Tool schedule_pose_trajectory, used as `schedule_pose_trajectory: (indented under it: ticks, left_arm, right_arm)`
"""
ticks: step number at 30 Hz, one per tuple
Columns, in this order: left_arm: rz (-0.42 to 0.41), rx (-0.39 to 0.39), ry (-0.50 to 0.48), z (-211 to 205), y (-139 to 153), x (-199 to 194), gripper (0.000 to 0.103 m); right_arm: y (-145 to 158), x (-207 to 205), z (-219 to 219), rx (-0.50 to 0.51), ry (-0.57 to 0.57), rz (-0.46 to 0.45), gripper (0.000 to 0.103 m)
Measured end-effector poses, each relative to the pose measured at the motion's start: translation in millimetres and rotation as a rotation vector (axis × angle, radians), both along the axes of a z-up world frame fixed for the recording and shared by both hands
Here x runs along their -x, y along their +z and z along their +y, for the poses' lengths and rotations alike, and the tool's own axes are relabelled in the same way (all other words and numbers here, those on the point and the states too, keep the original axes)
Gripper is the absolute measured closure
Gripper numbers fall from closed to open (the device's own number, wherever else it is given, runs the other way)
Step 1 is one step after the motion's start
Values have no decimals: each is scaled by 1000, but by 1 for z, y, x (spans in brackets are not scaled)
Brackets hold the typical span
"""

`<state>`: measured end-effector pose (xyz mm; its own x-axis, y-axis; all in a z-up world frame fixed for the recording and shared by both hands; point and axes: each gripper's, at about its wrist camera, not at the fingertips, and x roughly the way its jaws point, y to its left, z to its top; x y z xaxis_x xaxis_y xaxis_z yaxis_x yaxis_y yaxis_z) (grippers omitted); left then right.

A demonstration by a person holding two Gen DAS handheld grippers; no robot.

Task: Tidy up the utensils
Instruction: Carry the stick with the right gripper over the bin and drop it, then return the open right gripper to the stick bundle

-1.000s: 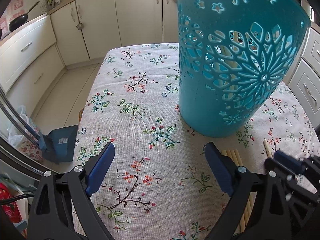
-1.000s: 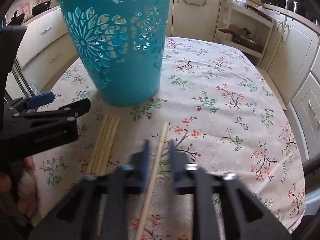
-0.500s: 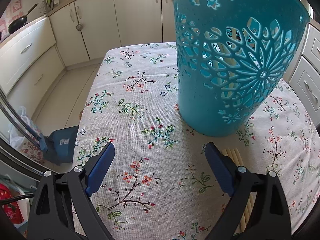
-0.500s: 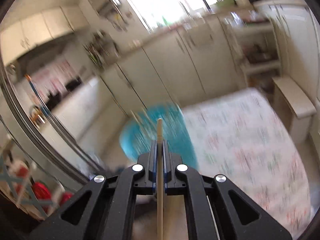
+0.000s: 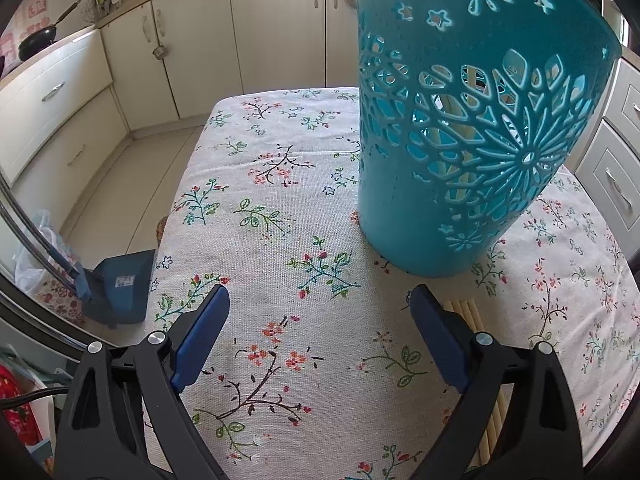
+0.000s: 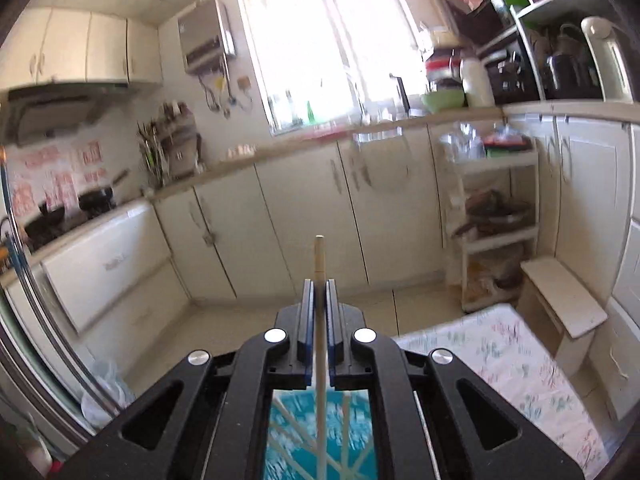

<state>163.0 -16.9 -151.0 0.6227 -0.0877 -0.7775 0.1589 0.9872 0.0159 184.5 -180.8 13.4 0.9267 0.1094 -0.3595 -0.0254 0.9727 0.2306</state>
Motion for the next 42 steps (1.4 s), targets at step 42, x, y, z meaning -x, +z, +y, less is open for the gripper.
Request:
schedule_pose_trajectory:
  ticks: [42]
  left_arm:
    - [3,-25,7,-2,-1,1,13]
  right_arm:
    - [-163,128,-3,85,144,480,74]
